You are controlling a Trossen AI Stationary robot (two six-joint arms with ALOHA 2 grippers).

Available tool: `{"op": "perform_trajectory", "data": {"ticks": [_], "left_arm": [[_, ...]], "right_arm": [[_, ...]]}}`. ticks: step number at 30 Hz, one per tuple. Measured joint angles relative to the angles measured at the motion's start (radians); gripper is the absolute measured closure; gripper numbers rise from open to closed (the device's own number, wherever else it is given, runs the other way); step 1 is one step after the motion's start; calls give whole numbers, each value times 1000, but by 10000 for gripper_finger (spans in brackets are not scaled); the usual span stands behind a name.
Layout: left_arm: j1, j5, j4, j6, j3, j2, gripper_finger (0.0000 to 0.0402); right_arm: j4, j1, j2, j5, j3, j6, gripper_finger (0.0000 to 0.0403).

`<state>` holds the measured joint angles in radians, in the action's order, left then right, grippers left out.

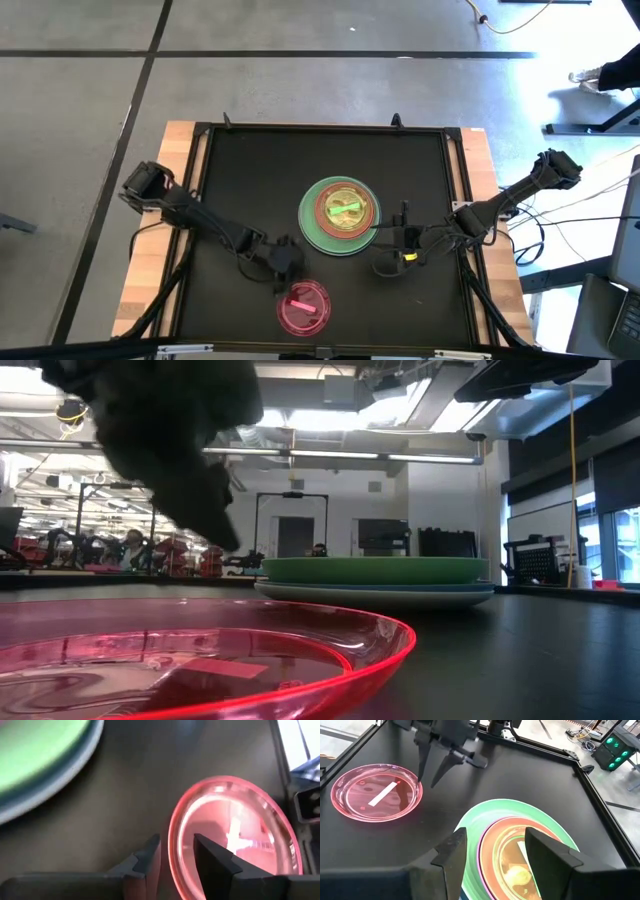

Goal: Stack plastic plates
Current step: Stack the small red plate on the small green plate

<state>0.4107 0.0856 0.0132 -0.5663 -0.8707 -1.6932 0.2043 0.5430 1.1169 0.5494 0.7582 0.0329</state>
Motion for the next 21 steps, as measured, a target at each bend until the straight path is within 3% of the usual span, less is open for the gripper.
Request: {"op": "perform_trajectory", "data": {"ticks": [6,12,16,21], "left_arm": [[3,-29,-2,-34,0,-75,294],[0,-133,63,-34,0,-116,294],[-2,-122,63,-19,0,-118,296],[0,-134,58,47,0,-118,340]], "right_arm": [[0,0,0,0,0,0,212],[0,0,0,-11,0,-1,212],[0,0,0,-11,0,-1,212],[0,0,0,-11,0,-1,212]]}}
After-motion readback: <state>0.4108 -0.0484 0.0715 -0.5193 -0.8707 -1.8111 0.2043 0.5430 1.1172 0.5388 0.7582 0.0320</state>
